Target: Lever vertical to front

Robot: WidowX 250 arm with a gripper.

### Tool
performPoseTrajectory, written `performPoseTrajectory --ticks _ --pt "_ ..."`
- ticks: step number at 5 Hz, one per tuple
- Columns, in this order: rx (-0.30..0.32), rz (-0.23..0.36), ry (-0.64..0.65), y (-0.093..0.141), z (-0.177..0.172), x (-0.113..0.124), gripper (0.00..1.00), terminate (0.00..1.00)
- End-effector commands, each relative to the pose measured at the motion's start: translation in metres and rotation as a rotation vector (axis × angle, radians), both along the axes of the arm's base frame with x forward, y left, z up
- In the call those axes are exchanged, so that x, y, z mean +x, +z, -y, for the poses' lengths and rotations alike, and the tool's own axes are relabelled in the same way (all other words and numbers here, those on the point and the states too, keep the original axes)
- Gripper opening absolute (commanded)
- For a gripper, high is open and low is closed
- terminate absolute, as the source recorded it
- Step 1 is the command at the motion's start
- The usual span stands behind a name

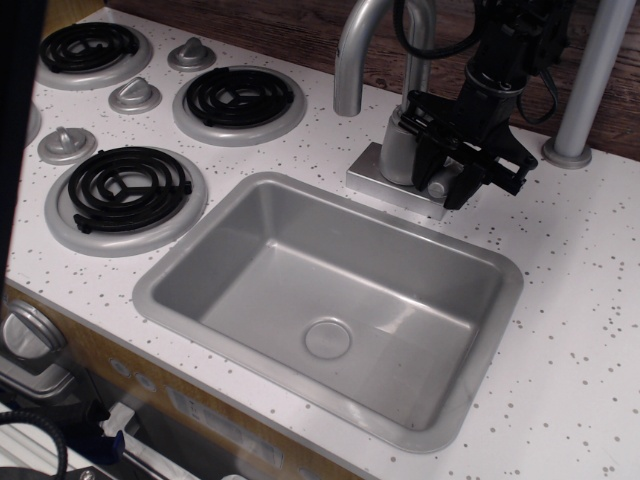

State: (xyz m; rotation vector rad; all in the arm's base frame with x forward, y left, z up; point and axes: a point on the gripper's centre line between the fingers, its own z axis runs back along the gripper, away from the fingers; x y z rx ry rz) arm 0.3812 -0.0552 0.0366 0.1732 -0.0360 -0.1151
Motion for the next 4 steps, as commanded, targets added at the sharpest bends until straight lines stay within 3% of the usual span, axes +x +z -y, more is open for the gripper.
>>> performPoseTrajectory --ticks 1,4 --pt "-0.011 0.057 0.014 0.02 -0.01 0.005 1.0 0.0" --pt "0.054 0.031 0.099 0.045 0.0 -0.018 1.0 0.0"
